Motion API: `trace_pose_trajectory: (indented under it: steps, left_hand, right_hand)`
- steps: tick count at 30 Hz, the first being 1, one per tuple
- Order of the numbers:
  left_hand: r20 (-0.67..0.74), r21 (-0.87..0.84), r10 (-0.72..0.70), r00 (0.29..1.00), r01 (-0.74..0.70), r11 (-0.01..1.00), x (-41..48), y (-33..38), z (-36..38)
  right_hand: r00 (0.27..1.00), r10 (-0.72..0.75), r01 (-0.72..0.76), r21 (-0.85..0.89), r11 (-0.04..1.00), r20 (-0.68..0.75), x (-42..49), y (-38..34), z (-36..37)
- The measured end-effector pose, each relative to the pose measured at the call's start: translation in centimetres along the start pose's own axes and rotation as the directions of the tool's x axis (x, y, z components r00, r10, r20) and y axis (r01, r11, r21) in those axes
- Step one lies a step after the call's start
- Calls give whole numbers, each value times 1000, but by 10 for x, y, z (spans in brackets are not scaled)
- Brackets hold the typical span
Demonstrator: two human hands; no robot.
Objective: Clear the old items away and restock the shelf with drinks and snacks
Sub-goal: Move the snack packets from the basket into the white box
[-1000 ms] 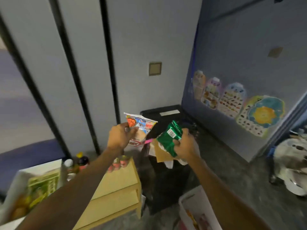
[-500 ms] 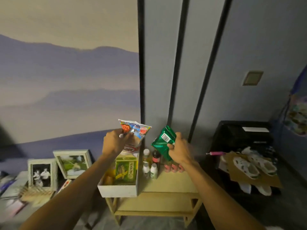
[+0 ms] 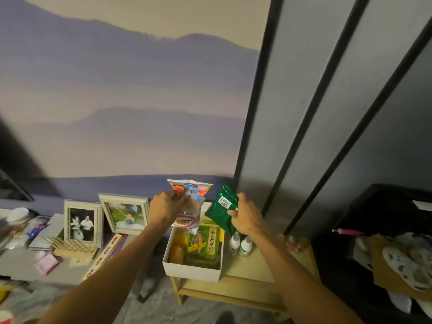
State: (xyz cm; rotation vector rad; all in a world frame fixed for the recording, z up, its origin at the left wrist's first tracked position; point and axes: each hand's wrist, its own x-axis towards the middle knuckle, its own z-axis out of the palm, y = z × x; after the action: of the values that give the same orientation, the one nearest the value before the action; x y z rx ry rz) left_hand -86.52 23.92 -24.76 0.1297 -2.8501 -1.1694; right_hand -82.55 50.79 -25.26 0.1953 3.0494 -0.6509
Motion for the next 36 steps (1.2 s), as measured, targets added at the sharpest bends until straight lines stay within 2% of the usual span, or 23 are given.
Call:
trace_pose_trajectory:
  steps: [7, 11, 16, 20, 24, 30, 36]
  left_hand:
    - [-3, 88, -147, 989, 146, 985, 50, -39, 55]
    - [41, 96, -225, 974, 220, 971, 65, -60, 88]
    - [96, 252, -297, 950, 266, 930, 84, -91, 119]
    - [151, 297, -360, 921, 305, 905, 98, -109, 139]
    - [227, 342, -374, 899, 286, 895, 108, -110, 151]
    - [248, 361, -404, 880, 303, 882, 118, -111, 165]
    - [265, 382, -401, 877, 287, 879, 121, -113, 165]
  right_hand:
    - [969, -37, 43, -18, 999, 245, 79, 18, 49]
    - [909, -59, 60, 11, 998, 414, 116, 32, 83]
    - [835, -78, 75, 28, 997, 544, 141, 40, 125]
    - [815, -59, 77, -7, 997, 576, 162, 43, 145]
    - [799, -50, 94, -41, 995, 600, 178, 47, 165]
    - [797, -74, 174, -110, 979, 600, 187, 49, 182]
    - [847, -71, 82, 4, 997, 527, 181, 43, 177]
